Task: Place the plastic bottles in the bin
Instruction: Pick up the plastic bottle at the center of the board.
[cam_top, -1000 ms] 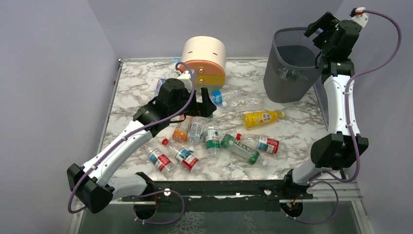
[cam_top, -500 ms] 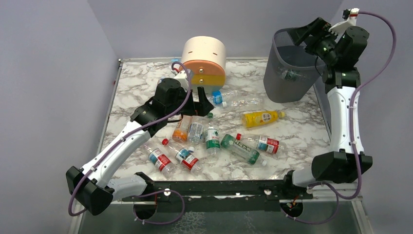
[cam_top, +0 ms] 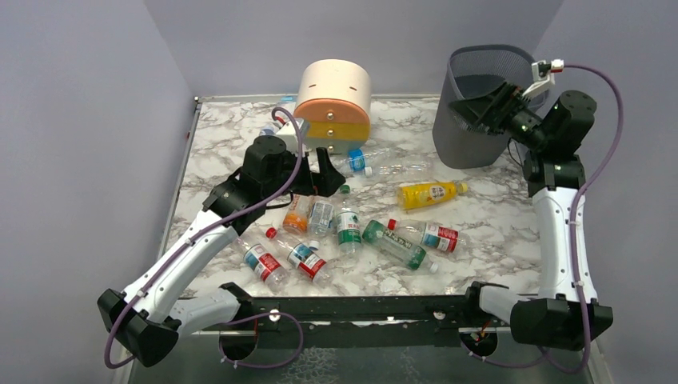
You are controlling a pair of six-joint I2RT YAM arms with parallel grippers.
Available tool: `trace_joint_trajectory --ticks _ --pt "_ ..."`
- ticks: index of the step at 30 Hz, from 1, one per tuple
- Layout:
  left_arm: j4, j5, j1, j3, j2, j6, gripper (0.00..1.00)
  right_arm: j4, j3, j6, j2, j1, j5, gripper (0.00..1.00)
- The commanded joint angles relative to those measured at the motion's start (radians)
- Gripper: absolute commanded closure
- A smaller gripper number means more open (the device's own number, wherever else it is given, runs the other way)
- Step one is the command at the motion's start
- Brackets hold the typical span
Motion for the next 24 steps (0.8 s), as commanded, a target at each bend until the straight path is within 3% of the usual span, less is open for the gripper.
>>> trace_joint_trajectory --ticks 1,14,24 --pt "-0.022 -0.019 0.003 -0.046 -0.078 -0.031 0.01 -0.007 -0.125 -0.004 -0.043 -0.003 -0.093 0.0" --pt "-0.018 -0.029 0.002 -0.234 -0.212 -0.096 0.01 0.012 -0.391 -0.028 -0.128 0.005 -0.184 0.0" --pt "0.045 -0.021 0.003 -0.335 -0.272 -0.125 0.01 -0.076 -0.366 -0.108 -0.09 0.145 -0.116 0.0"
